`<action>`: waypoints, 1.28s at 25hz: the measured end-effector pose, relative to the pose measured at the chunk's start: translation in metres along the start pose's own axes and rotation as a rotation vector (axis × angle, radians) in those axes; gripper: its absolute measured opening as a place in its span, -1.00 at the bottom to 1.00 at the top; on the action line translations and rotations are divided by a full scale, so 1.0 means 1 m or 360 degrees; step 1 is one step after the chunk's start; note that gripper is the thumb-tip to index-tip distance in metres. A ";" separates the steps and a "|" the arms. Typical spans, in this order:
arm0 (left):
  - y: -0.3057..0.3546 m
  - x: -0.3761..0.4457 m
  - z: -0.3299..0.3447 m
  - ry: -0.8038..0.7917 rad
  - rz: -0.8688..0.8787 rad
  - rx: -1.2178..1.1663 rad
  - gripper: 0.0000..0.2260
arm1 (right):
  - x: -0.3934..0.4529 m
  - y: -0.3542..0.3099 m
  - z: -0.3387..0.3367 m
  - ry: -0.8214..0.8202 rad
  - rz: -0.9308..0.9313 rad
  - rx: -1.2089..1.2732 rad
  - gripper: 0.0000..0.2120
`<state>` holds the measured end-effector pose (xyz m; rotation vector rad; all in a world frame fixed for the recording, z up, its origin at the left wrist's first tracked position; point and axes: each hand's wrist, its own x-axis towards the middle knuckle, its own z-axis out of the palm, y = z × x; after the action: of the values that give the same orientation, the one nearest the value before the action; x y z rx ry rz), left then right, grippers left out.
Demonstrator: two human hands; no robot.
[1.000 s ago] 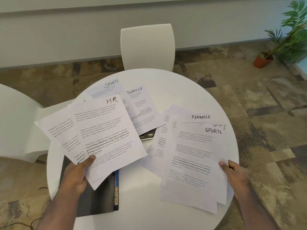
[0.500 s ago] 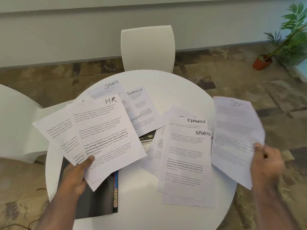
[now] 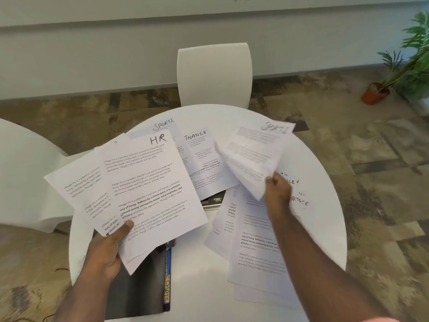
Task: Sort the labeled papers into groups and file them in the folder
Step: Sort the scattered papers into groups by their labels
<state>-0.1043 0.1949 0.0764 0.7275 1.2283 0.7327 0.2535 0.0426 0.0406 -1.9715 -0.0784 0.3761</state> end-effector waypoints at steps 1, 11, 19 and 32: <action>0.001 0.001 -0.001 0.0007 0.0002 -0.0004 -0.50 | -0.006 0.004 0.024 -0.0100 0.0104 0.0028 -0.71; 0.007 0.024 -0.025 0.0065 0.0015 0.0018 -0.46 | -0.026 0.020 0.077 -0.0280 0.0141 -0.0328 -0.48; 0.002 0.027 -0.009 0.0059 0.0018 -0.0022 -0.47 | -0.043 0.109 -0.078 -0.0036 0.0714 -0.1353 0.14; 0.001 0.009 0.038 -0.0143 0.0030 0.0081 -0.48 | -0.046 0.114 -0.089 -0.0051 0.0735 -0.1492 0.19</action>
<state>-0.0656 0.1994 0.0790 0.8066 1.1629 0.6790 0.2228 -0.0939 -0.0179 -2.9162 0.2273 0.7669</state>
